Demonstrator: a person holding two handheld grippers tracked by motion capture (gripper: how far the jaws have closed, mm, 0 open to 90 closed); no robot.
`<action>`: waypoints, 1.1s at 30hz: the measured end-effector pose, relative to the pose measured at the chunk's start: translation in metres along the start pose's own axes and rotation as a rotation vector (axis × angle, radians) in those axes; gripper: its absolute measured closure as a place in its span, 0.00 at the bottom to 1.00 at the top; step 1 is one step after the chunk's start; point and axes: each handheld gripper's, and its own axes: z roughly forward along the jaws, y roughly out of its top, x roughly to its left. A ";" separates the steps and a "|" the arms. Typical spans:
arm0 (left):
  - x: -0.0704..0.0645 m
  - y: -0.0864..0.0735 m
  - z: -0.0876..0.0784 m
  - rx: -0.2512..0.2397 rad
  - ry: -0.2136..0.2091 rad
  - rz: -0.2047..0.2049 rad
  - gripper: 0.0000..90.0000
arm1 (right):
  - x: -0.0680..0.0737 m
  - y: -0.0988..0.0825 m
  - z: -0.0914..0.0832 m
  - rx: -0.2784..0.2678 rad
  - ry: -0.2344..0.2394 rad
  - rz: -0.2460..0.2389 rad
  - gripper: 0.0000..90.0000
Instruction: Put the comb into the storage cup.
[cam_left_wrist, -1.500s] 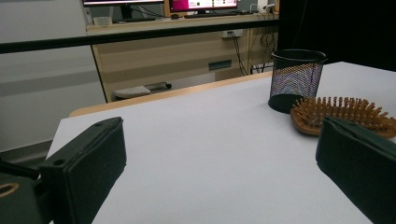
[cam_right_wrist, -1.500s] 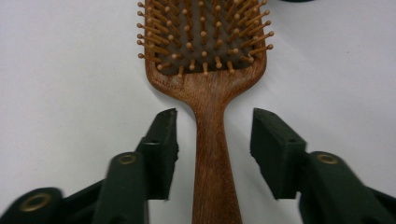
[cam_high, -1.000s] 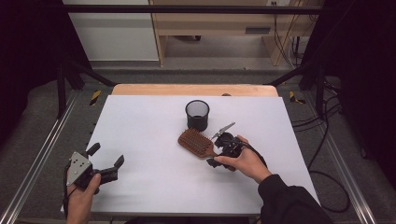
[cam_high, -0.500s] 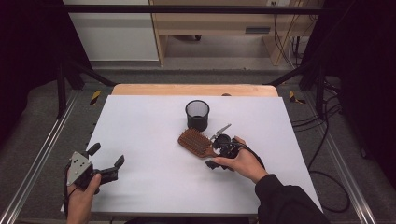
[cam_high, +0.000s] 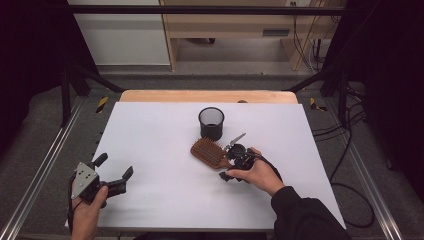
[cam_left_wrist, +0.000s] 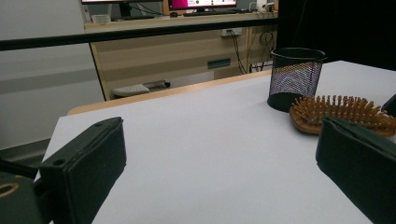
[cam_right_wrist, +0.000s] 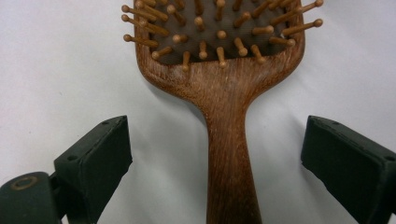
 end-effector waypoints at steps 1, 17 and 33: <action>0.000 0.000 0.000 0.001 -0.001 0.001 0.02 | 0.000 0.000 0.000 0.000 0.001 -0.001 0.10; 0.000 0.000 0.000 0.001 -0.002 0.003 0.02 | -0.001 0.001 -0.003 -0.019 -0.023 -0.031 0.42; -0.001 0.001 0.000 -0.001 0.000 0.002 0.02 | 0.004 0.009 -0.004 0.052 -0.026 -0.087 0.77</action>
